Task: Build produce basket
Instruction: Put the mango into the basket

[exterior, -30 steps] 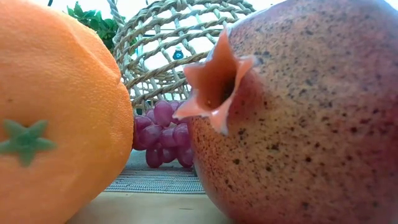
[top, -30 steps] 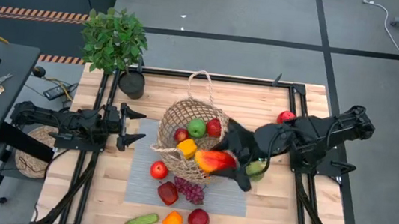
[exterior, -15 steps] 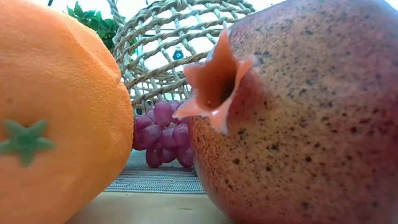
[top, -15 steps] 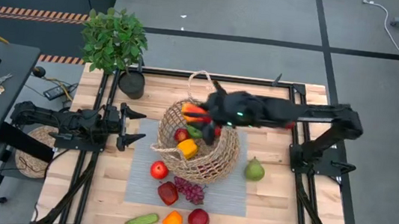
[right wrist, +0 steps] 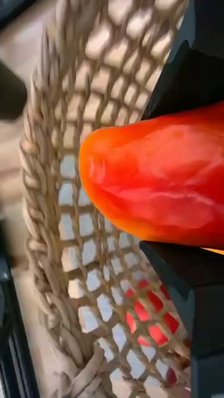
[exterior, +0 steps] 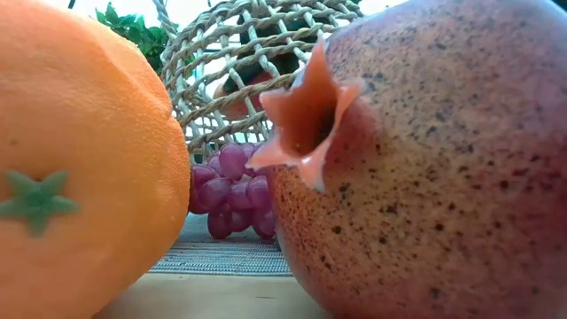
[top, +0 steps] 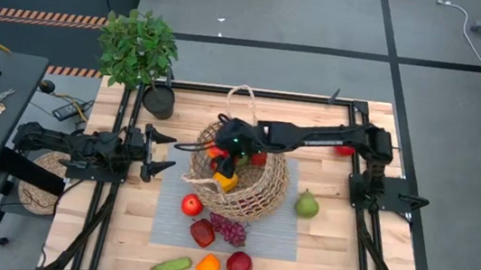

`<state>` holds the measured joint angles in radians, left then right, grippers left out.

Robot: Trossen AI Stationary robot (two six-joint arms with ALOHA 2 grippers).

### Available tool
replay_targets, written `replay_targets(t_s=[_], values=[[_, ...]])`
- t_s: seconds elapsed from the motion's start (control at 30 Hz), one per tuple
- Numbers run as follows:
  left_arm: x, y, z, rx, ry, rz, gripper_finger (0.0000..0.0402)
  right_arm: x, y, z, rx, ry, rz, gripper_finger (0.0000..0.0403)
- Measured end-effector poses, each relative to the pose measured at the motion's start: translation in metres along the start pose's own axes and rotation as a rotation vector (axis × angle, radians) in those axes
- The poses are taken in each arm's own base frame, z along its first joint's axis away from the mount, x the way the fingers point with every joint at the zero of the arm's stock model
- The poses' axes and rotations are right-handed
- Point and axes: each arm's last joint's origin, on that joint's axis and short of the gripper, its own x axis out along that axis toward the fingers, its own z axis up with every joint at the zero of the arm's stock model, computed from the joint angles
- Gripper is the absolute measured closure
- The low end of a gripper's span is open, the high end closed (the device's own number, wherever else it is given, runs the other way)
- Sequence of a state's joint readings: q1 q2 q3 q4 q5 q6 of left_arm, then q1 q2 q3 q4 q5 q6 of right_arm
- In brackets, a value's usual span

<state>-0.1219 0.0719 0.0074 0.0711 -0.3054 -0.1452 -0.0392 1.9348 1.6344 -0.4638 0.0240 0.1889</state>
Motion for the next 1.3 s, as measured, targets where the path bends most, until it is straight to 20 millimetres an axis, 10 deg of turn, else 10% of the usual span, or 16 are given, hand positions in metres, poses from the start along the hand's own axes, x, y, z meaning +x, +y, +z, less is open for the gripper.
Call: replay_targets(t_s=[1.3], values=[[0.001, 0.0, -0.001, 0.004, 0.013, 0.002, 0.001, 0.023, -0.004, -0.017, -0.016, 0.106, -0.083, 0.0093]])
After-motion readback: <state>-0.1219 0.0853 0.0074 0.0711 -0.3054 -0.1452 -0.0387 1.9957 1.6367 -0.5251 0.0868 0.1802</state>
